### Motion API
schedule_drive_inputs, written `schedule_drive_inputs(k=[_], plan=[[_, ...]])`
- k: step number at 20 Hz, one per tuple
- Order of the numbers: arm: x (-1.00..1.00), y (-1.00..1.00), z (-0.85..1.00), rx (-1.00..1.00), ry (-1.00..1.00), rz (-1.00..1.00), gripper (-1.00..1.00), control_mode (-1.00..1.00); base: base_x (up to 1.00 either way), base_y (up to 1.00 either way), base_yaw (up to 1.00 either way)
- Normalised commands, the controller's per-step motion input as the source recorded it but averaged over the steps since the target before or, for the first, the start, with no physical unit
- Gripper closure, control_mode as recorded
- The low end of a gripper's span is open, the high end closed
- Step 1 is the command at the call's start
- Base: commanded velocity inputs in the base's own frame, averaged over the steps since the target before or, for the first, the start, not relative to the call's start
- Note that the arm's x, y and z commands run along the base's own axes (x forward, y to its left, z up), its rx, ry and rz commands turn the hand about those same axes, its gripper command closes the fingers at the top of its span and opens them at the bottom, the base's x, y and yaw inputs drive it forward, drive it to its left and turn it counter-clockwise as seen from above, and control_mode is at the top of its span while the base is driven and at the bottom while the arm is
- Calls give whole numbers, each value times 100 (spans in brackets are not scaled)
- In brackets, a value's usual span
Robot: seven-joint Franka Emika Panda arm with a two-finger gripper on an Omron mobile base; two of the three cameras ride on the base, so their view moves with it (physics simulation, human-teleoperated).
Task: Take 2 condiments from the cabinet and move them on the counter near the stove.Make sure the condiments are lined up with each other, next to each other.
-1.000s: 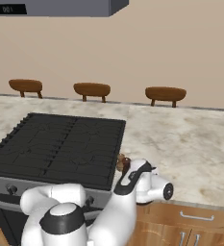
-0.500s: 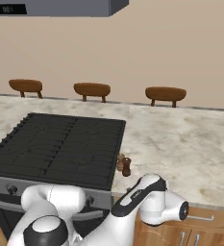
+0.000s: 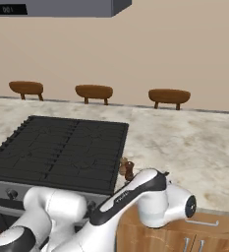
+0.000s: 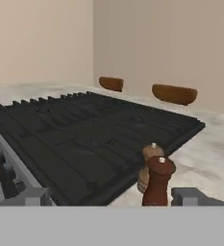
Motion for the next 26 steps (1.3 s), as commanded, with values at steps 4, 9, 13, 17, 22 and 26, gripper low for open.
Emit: schedule_drive_inputs(k=[4, 9, 13, 17, 22, 26], plan=[[0, 92, 66, -24, 38, 0, -100, -100, 0, 0, 0], [8, 100, 57, -36, 41, -13, -100, -100, 0, 0, 0], [15, 100, 64, -23, 17, -28, -100, -100, 0, 0, 0], [34, 64, 53, -7, 5, -24, -100, -100, 0, 0, 0], [29, 39, 5, -7, 9, -9, -100, -100, 0, 0, 0], [45, 28, 0, -4, 11, -10, -100, -100, 0, 0, 0]])
